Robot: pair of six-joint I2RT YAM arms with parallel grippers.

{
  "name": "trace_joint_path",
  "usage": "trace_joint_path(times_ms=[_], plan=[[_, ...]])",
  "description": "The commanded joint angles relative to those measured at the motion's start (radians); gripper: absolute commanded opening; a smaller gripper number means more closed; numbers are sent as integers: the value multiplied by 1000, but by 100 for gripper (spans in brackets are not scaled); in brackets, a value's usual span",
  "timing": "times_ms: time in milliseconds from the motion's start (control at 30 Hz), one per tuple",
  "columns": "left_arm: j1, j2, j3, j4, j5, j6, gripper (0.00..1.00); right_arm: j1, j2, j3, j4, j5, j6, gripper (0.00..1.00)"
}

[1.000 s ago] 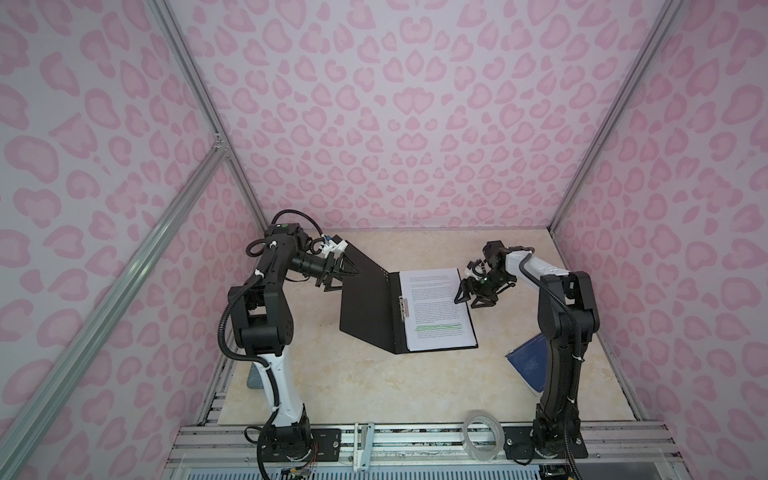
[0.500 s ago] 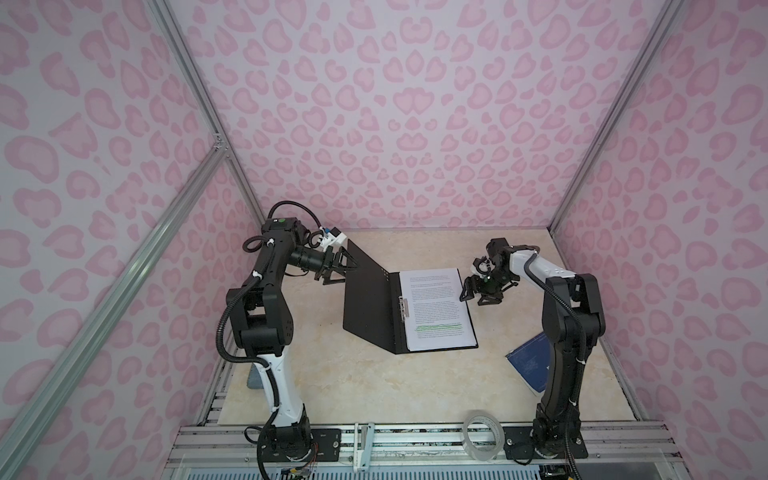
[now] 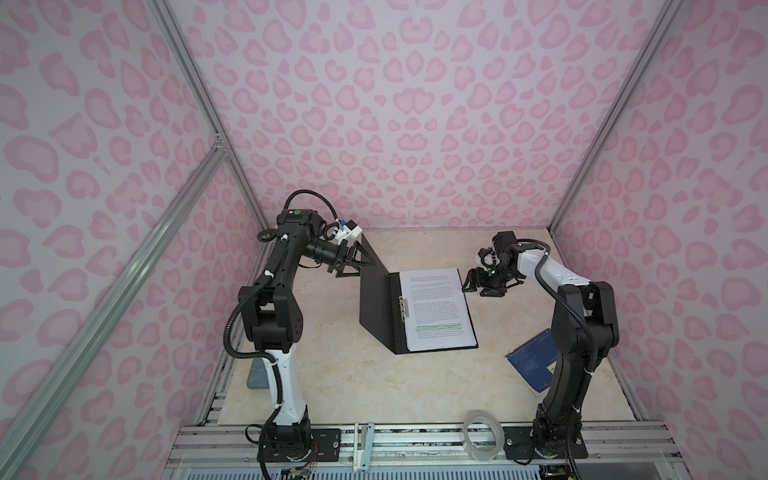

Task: Put the files into the folder
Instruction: 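Lift the black cover upright with the left gripper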

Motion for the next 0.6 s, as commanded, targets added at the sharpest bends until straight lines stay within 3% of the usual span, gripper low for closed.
trace_joint_path(times_ms=[0, 133, 567], plan=[[-17, 9, 46, -25, 5, -11, 97, -12, -46, -13, 44, -85, 46, 75], [-59, 21, 94, -28, -19, -8, 100, -8, -82, -8, 46, -226, 70, 76], [-223, 93, 237, 3, -141, -17, 98, 35, -111, 21, 150, -480, 164, 78]])
